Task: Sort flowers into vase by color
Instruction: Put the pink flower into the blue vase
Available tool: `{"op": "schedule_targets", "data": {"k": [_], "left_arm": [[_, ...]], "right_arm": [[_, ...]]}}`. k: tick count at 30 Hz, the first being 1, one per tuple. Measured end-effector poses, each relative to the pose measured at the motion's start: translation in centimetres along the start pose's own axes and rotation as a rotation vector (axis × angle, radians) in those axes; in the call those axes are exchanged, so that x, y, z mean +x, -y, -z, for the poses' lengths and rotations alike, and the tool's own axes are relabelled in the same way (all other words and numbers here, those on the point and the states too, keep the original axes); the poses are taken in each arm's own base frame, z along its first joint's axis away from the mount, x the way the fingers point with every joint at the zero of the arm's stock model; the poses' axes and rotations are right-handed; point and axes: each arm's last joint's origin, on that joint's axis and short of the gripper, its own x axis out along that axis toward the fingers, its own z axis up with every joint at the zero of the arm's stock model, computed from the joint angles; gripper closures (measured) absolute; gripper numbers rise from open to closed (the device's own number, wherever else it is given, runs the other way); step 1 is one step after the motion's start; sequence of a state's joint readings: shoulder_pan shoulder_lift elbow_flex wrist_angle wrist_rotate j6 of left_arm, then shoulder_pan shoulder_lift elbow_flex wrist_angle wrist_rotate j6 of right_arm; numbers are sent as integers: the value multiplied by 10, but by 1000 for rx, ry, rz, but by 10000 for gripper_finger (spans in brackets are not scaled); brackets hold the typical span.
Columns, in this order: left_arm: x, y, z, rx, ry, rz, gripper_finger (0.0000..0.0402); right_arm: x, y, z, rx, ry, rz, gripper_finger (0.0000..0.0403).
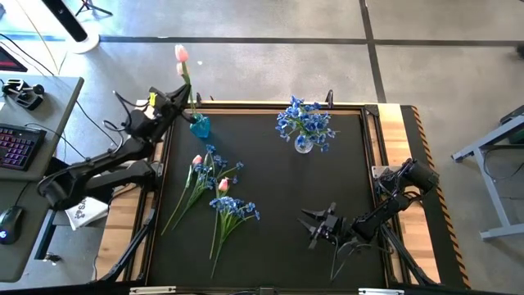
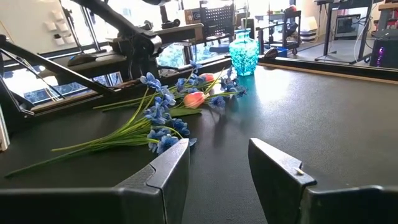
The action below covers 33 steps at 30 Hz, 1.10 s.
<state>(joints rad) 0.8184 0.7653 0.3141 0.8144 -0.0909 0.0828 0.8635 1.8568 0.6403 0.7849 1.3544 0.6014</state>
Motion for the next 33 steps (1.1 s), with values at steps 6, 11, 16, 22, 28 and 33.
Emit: {"op": "schedule_targets", "data": {"k": [6, 11, 16, 22, 28, 33], "left_arm": [[7, -5, 9, 38, -16, 8, 401], [13, -7, 13, 47, 5, 23, 401], [17, -7, 26, 34, -53, 50, 401], [20, -6, 34, -3, -92, 75, 399], [20, -6, 35, 21, -100, 76, 376], [20, -6, 35, 33, -98, 77, 346]], "right_arm": [[0, 0, 0, 5, 1, -1, 242], [0, 0, 0, 6, 1, -1, 242], [0, 0, -1, 10, 2, -1, 242], [0, -1, -1, 15, 3, -2, 242], [0, -1, -1, 15, 3, -2, 242], [0, -1, -1, 15, 3, -2, 242]]}}
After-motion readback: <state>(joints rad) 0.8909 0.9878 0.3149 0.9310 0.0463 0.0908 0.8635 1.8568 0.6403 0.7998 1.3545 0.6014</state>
